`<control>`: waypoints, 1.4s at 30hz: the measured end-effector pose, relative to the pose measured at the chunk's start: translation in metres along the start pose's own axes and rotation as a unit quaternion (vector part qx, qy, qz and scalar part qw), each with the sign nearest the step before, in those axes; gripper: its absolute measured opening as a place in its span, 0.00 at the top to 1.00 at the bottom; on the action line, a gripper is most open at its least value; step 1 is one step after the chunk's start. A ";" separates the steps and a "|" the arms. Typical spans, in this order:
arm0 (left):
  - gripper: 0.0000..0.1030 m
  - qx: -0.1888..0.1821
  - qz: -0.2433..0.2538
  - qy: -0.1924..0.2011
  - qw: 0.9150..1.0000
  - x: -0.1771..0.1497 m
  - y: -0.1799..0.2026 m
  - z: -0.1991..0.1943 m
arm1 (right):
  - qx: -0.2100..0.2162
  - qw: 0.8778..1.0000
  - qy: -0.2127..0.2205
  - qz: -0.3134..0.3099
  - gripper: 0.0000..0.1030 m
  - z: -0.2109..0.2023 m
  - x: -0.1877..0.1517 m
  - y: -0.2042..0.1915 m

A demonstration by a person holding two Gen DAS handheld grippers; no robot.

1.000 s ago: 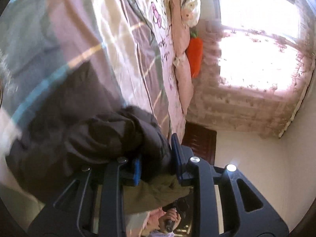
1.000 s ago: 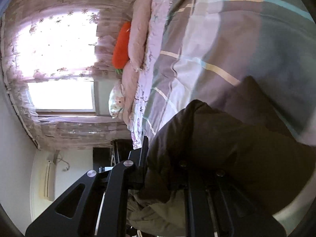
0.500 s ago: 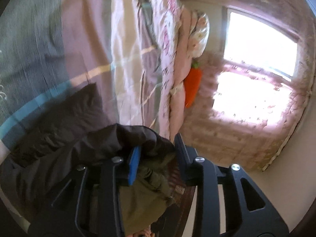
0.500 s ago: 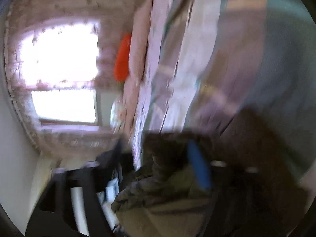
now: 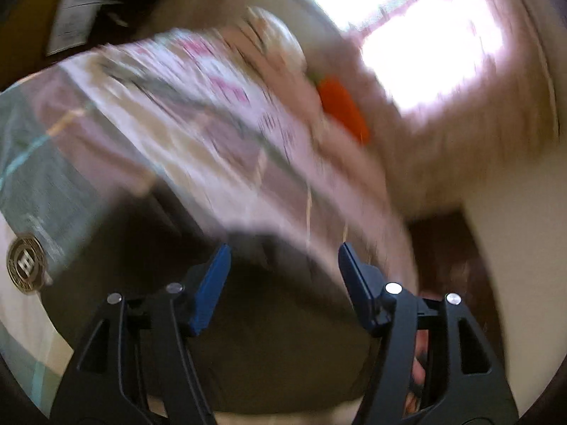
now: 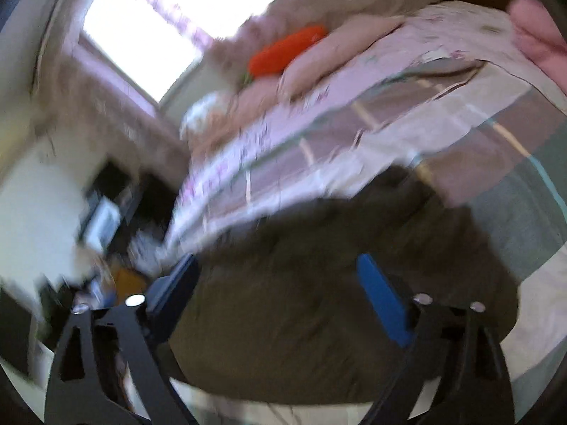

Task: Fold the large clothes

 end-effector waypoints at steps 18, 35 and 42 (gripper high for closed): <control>0.15 0.168 0.260 -0.122 0.943 -0.066 0.033 0.145 | -0.133 0.977 0.003 -0.167 0.30 0.119 -0.040 -0.016; 0.16 0.279 0.093 -0.101 0.950 -0.011 -0.079 0.116 | -0.279 0.943 0.092 0.157 0.29 0.059 0.065 0.185; 0.22 0.232 0.051 -0.056 0.970 0.002 -0.062 0.090 | -0.216 0.966 0.127 0.067 0.29 0.047 0.064 0.105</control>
Point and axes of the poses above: each gripper's, at about its wrist camera, not at the fingertips, and z roughly the way its jaws point, y to its right, x to its top, the point moved 2 cm from there along z, roughly the way its jaws point, and after that the axes turned 12 degrees about z, right-handed, at the moved point
